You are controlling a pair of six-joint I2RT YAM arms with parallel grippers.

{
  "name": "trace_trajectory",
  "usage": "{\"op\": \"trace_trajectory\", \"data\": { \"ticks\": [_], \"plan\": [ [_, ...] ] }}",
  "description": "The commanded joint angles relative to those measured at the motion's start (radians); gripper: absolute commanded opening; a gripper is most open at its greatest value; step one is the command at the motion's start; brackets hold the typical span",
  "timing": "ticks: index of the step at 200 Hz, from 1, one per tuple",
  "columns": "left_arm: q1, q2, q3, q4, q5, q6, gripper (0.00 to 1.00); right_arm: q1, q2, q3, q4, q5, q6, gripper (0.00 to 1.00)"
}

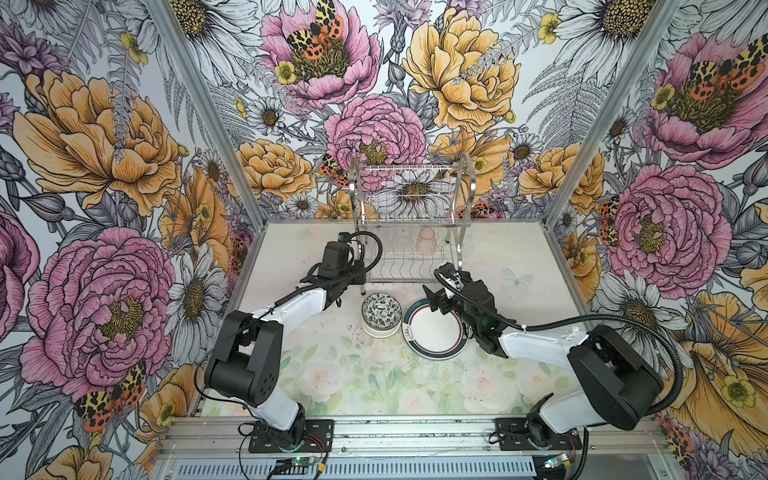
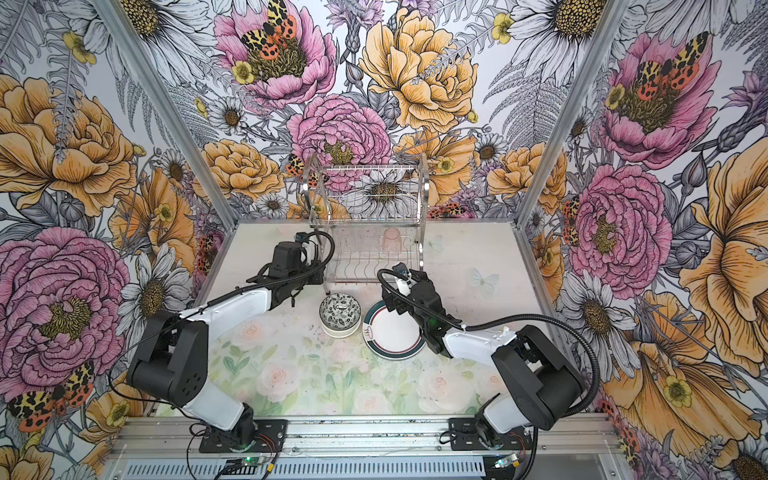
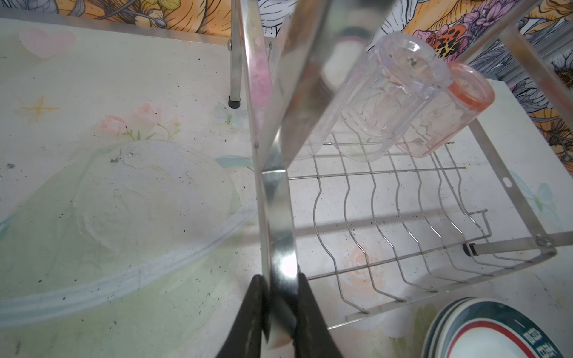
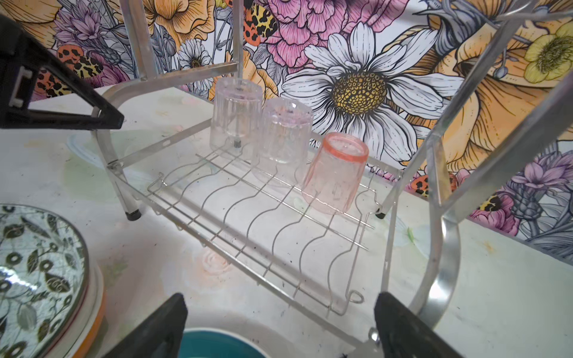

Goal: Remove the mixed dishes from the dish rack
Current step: 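Move the right gripper toward the rack's lower shelf while the left gripper holds the frame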

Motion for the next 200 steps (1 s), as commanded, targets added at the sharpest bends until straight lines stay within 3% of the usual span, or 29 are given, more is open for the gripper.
{"op": "trace_trajectory", "data": {
  "ticks": [1,77,200],
  "plan": [
    [-0.008,-0.028,-0.016,0.058,0.049,-0.089,0.08,-0.026,0.042,0.068,0.084,-0.046,-0.016,0.95],
    [-0.022,-0.018,-0.027,0.077,0.076,-0.117,0.08,-0.070,0.261,0.238,0.101,-0.054,-0.063,0.93],
    [-0.023,-0.039,-0.044,0.064,0.083,-0.113,0.08,-0.121,0.491,0.433,0.135,-0.001,-0.099,0.92]
  ]
}}
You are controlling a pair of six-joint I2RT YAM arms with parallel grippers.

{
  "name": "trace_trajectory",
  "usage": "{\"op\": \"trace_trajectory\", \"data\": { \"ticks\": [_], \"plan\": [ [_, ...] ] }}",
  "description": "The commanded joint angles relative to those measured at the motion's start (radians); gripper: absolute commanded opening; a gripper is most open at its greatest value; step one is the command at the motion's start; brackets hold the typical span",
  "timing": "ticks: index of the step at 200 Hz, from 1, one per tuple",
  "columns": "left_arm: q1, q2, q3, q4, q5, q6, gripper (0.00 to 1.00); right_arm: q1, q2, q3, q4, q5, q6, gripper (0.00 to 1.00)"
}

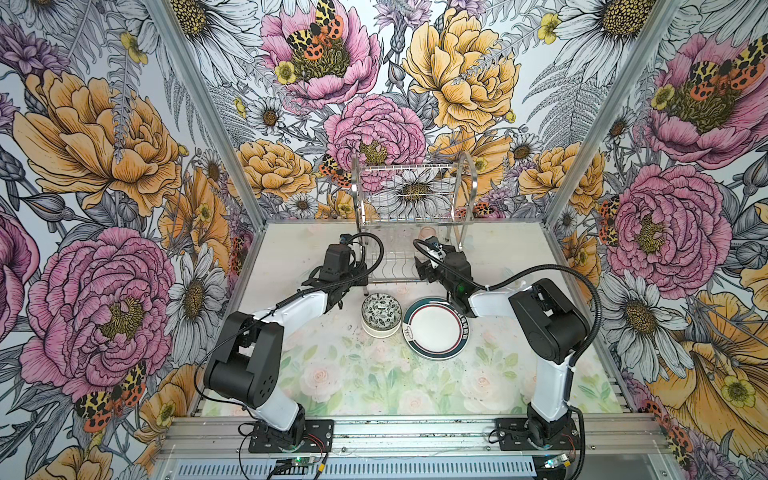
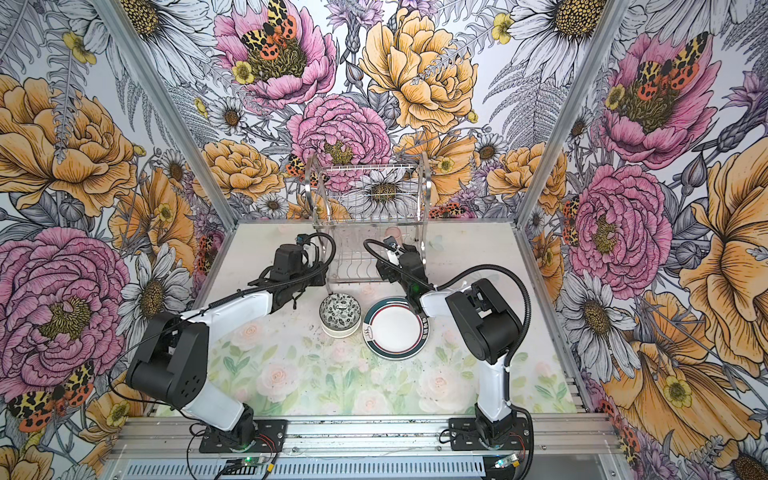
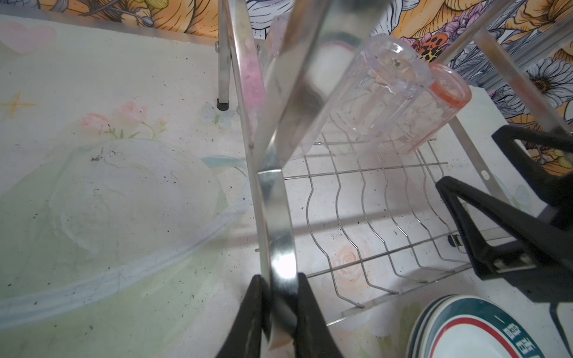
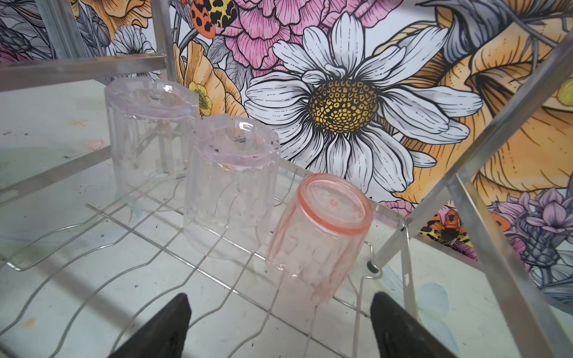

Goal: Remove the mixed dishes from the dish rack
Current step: 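Move the right gripper toward the rack's lower shelf while the left gripper holds the frame, then close the right gripper on the pink cup on the rack's lower shelf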

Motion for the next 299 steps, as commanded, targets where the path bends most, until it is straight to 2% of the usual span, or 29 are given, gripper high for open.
{"op": "trace_trajectory", "data": {
  "ticks": [1,81,189,216,240,299],
  "plan": [
    [-0.006,-0.031,-0.013,0.017,0.068,-0.083,0.08,-0.015,0.032,0.042,0.051,0.012,-0.020,0.92],
    [-0.001,-0.045,-0.027,0.004,0.059,-0.074,0.08,-0.077,0.097,0.132,0.042,-0.095,-0.058,0.93],
    [0.007,-0.081,-0.046,-0.018,0.041,-0.067,0.08,-0.110,0.189,0.324,-0.148,-0.149,-0.136,0.97],
    [0.011,-0.087,-0.047,-0.020,0.037,-0.063,0.08,-0.113,0.204,0.361,-0.200,-0.189,-0.169,0.93],
    [0.009,-0.089,-0.047,-0.022,0.036,-0.061,0.08,-0.113,0.206,0.367,-0.219,-0.236,-0.193,0.86],
    [0.011,-0.083,-0.043,-0.024,0.038,-0.062,0.08,-0.113,0.180,0.310,-0.169,-0.303,-0.203,0.72]
  ]
}}
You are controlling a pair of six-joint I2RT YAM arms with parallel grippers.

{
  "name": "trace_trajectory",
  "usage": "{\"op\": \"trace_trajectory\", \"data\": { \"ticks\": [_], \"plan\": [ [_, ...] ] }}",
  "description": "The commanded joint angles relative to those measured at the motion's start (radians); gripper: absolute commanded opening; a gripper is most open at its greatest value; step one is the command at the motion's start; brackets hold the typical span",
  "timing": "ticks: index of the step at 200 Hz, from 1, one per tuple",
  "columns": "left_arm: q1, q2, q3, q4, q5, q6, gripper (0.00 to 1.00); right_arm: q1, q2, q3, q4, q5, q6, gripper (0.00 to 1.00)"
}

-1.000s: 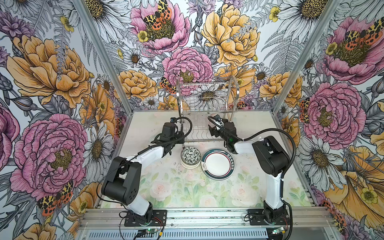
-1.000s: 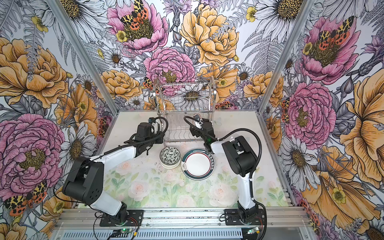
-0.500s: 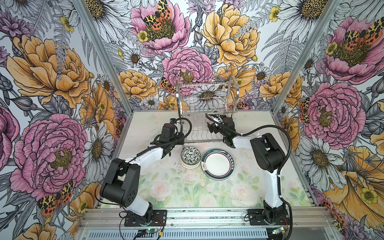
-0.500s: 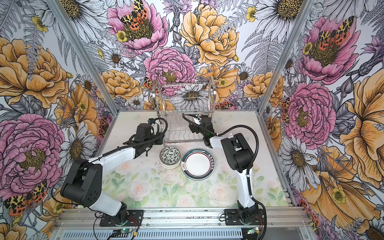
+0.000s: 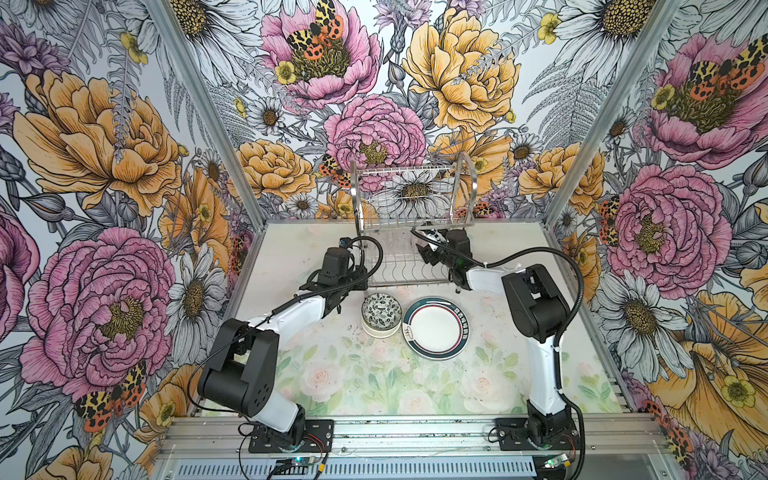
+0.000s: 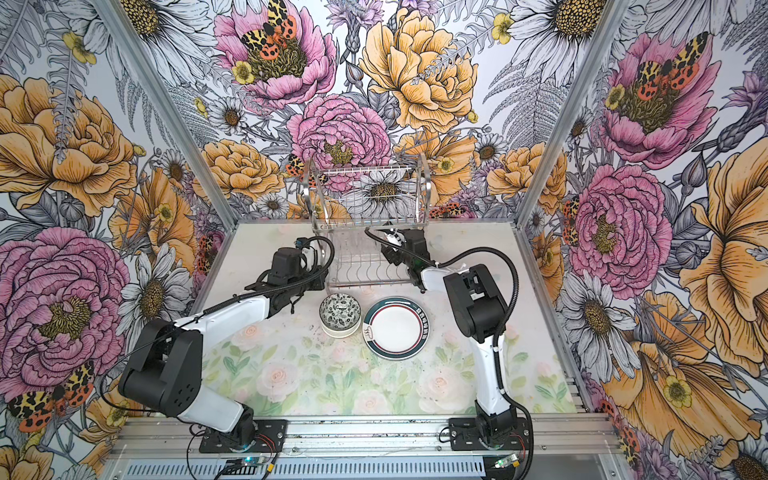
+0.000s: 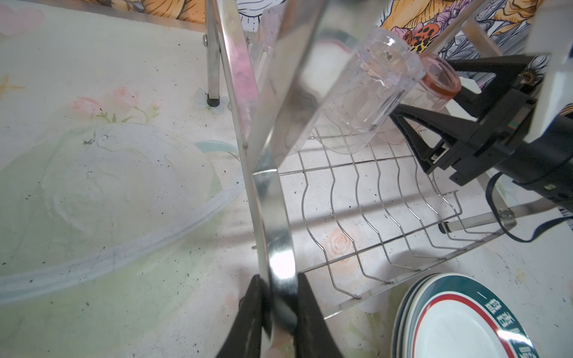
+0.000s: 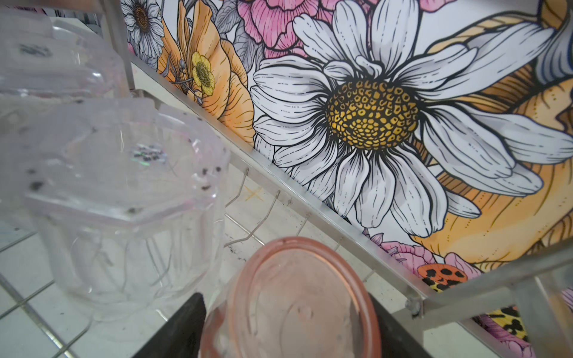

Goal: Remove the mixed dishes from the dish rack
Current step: 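Close the right gripper on the pink cup on the rack's lower shelf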

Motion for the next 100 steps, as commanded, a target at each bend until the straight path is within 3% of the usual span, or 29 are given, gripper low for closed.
{"op": "trace_trajectory", "data": {
  "ticks": [1,50,100],
  "plan": [
    [0.011,-0.031,-0.003,0.000,0.018,-0.056,0.08,-0.004,-0.009,-0.027,0.035,-0.055,-0.013,0.72],
    [0.011,-0.030,0.001,0.001,0.016,-0.060,0.08,-0.004,-0.030,-0.077,0.115,-0.088,0.046,0.54],
    [0.012,-0.030,0.006,-0.002,0.015,-0.061,0.10,-0.004,-0.050,-0.125,0.198,-0.092,0.086,0.45]
  ]
}}
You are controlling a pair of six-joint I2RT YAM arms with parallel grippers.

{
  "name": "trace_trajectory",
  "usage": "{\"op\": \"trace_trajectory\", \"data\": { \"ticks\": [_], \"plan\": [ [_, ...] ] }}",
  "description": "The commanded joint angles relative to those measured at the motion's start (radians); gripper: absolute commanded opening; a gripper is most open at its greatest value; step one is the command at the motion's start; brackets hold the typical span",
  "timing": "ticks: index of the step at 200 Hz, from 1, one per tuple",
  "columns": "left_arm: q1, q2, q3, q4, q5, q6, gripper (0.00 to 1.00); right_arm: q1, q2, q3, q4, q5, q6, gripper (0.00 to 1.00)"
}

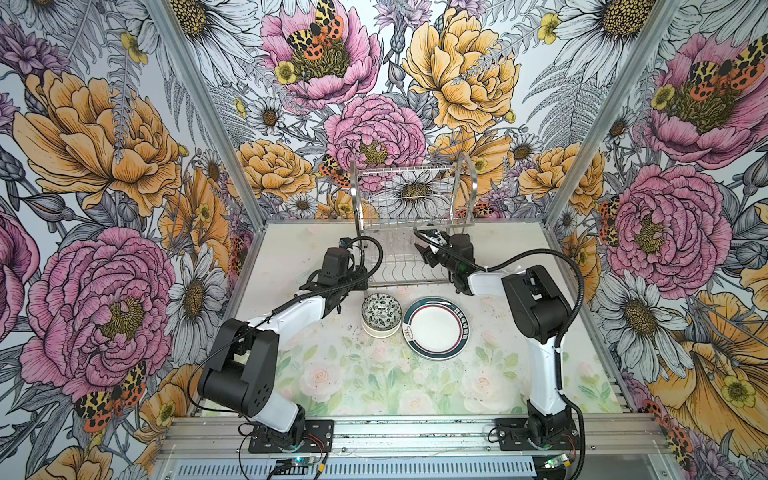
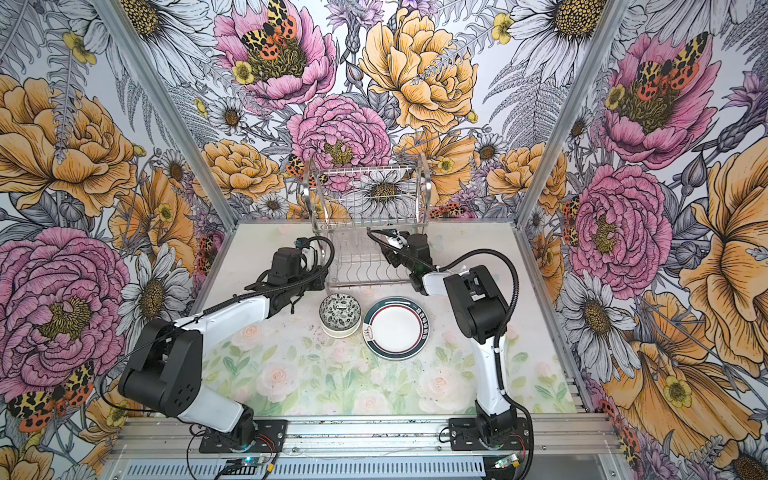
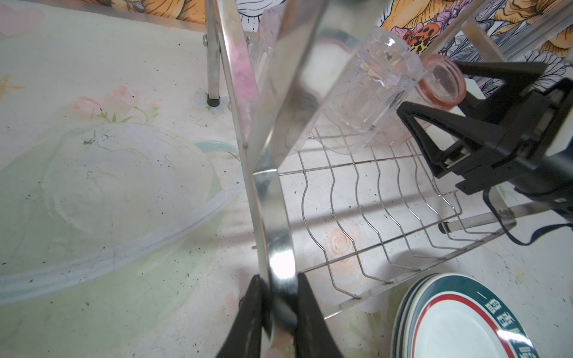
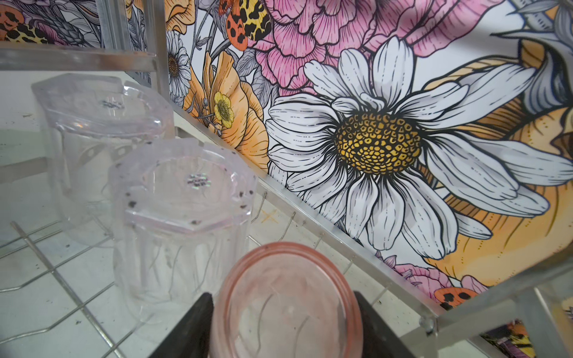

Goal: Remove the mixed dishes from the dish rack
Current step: 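Close the right gripper on the pink cup on the rack's lower shelf, then lift the pink cup with the right gripper while the left releases the frame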

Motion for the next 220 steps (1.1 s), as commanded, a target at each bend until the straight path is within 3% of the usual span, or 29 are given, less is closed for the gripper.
{"op": "trace_trajectory", "data": {
  "ticks": [1,42,95,174,220],
  "plan": [
    [0.012,-0.030,0.006,-0.001,0.013,-0.061,0.10,-0.004,-0.038,-0.037,0.032,-0.026,0.036,0.44],
    [0.016,-0.039,0.006,0.002,0.011,-0.066,0.18,-0.004,-0.091,-0.101,0.108,-0.069,0.074,0.24],
    [0.016,-0.010,0.041,0.002,0.027,-0.058,0.23,0.006,-0.142,-0.165,0.218,-0.059,0.141,0.10],
    [0.038,0.095,0.127,0.035,0.044,-0.037,0.11,0.009,-0.176,-0.197,0.230,-0.059,0.144,0.04],
    [0.047,0.145,0.176,0.035,0.065,-0.035,0.11,0.011,-0.205,-0.227,0.238,-0.067,0.148,0.04]
  ]
}}
